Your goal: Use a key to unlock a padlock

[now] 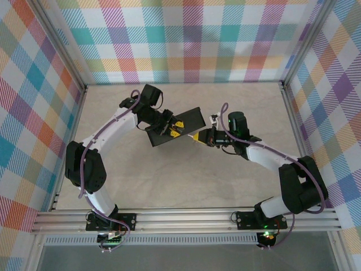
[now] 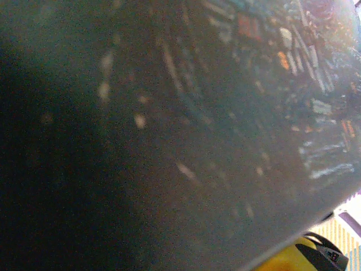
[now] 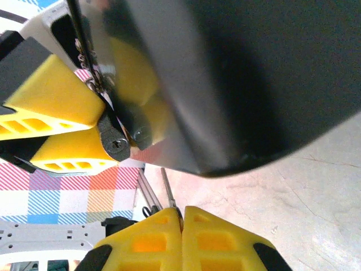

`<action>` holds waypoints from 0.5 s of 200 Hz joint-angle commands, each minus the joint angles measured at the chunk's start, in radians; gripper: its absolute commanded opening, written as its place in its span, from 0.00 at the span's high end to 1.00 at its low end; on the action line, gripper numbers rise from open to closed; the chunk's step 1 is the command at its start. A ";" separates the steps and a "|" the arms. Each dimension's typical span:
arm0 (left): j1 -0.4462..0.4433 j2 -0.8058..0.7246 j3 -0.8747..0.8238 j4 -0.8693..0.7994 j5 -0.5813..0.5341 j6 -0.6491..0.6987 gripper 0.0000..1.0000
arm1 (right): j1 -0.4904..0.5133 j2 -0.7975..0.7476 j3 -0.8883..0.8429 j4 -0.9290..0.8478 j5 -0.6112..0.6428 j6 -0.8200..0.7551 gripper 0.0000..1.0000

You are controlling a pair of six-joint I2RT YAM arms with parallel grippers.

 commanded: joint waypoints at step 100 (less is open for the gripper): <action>0.012 -0.052 0.059 0.031 0.048 0.022 0.96 | 0.048 0.042 -0.002 0.232 -0.040 0.059 0.92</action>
